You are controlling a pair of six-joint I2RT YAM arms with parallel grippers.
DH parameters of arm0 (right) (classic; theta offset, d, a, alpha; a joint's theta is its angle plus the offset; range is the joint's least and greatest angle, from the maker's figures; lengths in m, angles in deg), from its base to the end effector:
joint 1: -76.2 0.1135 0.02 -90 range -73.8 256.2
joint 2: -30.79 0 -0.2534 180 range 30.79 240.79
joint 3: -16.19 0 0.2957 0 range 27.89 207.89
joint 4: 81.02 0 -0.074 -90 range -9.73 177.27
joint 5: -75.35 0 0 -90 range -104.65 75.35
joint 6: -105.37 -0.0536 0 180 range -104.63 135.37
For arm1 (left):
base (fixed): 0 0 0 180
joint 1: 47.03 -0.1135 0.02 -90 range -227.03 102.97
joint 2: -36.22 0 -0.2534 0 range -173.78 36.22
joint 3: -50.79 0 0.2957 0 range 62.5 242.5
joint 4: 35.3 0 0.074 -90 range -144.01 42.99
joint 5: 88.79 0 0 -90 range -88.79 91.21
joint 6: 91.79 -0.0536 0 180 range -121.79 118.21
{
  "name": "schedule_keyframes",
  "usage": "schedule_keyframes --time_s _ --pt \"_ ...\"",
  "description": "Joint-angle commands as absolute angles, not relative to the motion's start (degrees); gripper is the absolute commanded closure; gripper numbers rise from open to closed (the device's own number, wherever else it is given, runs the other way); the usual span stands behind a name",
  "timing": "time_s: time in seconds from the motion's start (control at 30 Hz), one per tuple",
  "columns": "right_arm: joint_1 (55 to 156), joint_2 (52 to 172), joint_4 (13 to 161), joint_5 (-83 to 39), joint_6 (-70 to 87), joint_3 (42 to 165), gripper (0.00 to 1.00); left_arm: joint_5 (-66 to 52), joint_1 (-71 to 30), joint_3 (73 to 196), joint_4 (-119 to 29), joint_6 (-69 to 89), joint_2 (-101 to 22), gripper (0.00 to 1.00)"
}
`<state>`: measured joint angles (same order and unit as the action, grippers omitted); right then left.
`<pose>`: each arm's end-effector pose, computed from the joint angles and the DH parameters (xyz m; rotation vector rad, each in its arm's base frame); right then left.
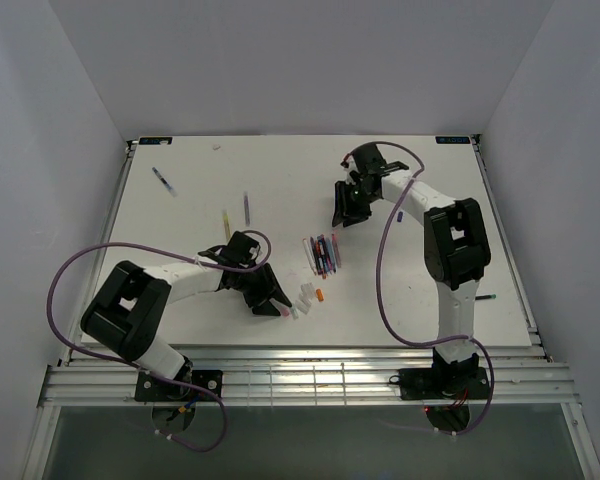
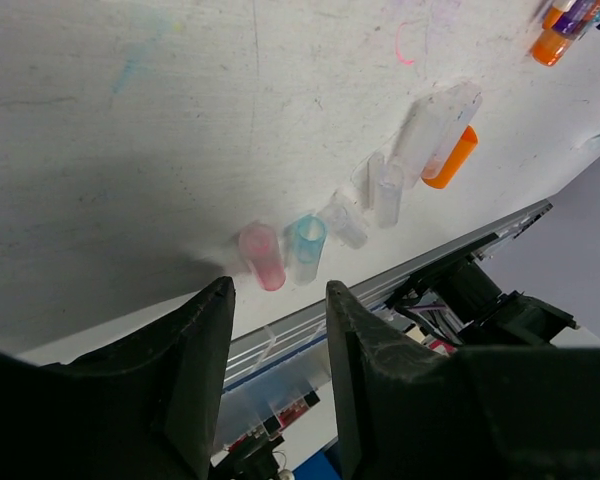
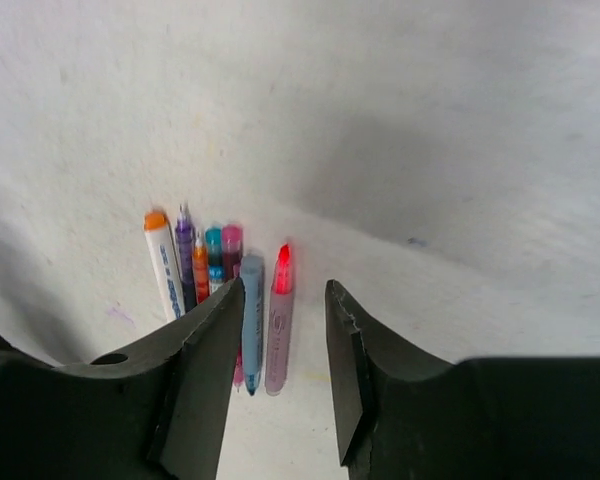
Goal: Open the pen caps
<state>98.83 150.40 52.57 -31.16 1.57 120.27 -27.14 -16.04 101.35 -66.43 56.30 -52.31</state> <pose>0.4456 0.2023 0.1440 -0.3062 2.6911 0.5844 0.2354 -0.1711 0.0717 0.5510 -2.8657 0.9019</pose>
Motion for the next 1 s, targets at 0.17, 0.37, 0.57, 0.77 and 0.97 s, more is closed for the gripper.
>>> schedule_keyframes --time_s 0.17,0.37,0.57,0.77,0.97 --pt "86.5 152.1 49.0 -26.3 -2.5 135.8 0.51 -28.5 -15.7 101.9 -65.6 57.1 -46.9 0.46" --pt "82.2 158.9 44.6 -20.5 -1.1 144.2 0.51 -28.8 -15.7 102.5 -65.6 57.5 -45.6 0.45" --pt "80.2 163.6 43.6 -16.2 0.0 146.9 0.55 -29.5 -15.7 102.7 -66.0 56.8 -45.3 0.45" --pt "79.9 166.6 43.4 -15.1 1.5 146.9 0.56 -29.9 -15.7 102.7 -66.3 56.3 -45.9 0.45" --pt "79.9 167.1 43.6 -11.8 1.6 144.4 0.57 -30.3 -15.7 104.5 -66.5 55.3 -48.0 0.45"
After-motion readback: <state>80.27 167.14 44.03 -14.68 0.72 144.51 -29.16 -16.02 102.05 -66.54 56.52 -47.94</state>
